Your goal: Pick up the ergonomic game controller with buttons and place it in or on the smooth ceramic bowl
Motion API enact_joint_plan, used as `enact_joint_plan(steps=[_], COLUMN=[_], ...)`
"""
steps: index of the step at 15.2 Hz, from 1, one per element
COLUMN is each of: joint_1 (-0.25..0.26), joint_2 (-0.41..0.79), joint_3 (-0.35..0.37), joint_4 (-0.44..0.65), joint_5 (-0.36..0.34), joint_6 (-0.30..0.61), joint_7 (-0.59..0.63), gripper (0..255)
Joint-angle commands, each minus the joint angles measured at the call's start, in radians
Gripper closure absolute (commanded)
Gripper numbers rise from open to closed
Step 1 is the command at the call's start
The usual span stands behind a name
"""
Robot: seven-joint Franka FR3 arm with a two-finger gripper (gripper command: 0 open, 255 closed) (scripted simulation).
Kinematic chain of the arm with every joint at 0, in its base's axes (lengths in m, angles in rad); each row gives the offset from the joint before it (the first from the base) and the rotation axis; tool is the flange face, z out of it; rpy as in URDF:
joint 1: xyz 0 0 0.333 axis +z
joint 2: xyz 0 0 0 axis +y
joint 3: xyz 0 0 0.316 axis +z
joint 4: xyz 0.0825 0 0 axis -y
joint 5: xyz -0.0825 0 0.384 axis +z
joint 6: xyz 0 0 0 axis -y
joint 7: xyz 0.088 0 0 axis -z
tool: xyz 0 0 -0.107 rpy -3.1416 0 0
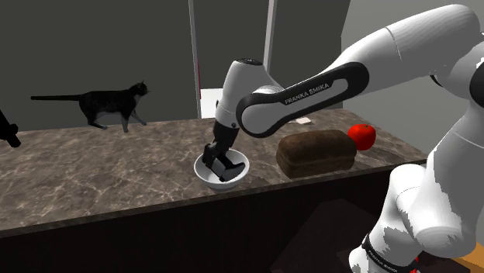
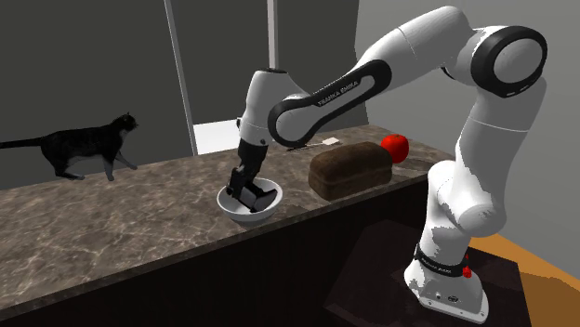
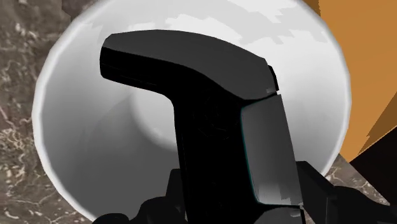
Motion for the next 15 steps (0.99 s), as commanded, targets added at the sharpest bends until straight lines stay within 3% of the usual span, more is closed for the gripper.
enact_joint_plan(steps=[1,8,9,15], joint_1=[0.001,0.001,0.001,0.000], joint_2=[0.007,0.007,0.007,-0.017], joint_3=[0.001,0.000,0.001,0.000], joint_4=[-0.013,-0.012,-0.013,-0.005], joint_5=[0.001,0.001,0.001,0.000], joint_6=[0.020,0.020,0.020,-0.011], joint_7=[0.000,0.000,0.000,0.000], gripper=[255,255,0,0])
